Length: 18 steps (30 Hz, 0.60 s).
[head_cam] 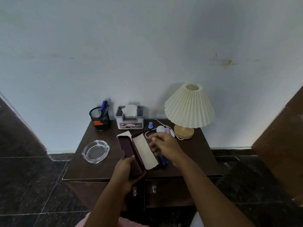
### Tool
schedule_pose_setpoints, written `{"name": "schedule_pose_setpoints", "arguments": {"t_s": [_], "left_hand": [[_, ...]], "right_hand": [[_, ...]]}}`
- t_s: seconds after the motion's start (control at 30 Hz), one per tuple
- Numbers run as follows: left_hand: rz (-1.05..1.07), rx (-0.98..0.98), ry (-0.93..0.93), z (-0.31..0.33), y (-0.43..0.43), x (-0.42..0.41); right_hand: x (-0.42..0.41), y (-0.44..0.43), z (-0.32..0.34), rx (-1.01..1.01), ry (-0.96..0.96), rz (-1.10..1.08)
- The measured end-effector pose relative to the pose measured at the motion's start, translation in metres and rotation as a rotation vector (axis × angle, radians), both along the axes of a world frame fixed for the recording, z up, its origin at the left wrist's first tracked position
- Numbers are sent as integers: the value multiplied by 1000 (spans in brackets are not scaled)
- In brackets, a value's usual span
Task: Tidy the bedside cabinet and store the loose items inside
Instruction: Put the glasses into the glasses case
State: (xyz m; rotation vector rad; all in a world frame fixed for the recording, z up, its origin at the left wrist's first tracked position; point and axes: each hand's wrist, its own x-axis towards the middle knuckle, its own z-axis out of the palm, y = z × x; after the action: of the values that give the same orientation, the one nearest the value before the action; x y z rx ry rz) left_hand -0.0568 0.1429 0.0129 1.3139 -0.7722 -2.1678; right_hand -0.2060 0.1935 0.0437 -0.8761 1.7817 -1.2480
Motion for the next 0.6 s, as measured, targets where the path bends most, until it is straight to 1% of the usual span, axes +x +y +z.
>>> {"name": "schedule_pose_setpoints", "arguments": {"t_s": [0.07,0.1,0.13,0.27,0.37,0.47,0.53,0.6], "left_hand": [[-4,-6,-71,-4,-11,-2],[-11,-17,-103,-6,-16,-4],[-25,-33,-130,-8,-20,-6],[-80,-80,-184,-14,-39,-18],[-113,-72,-182,-16,-49,-22],[-143,-80,-186,-18,-50,-22],[-164,-85,-188,-18,-49,-20],[-173,-86,-192,-18,-48,-16]], "right_hand": [[-23,-3,-16,139,328,8],[-34,-4,-25,217,436,42],[-43,-4,-33,289,493,74],[-54,-13,-49,499,664,157],[-47,-26,-55,604,757,195],[-37,-37,-64,665,843,170],[-34,-41,-69,696,860,154],[-34,-43,-71,714,826,161]]}}
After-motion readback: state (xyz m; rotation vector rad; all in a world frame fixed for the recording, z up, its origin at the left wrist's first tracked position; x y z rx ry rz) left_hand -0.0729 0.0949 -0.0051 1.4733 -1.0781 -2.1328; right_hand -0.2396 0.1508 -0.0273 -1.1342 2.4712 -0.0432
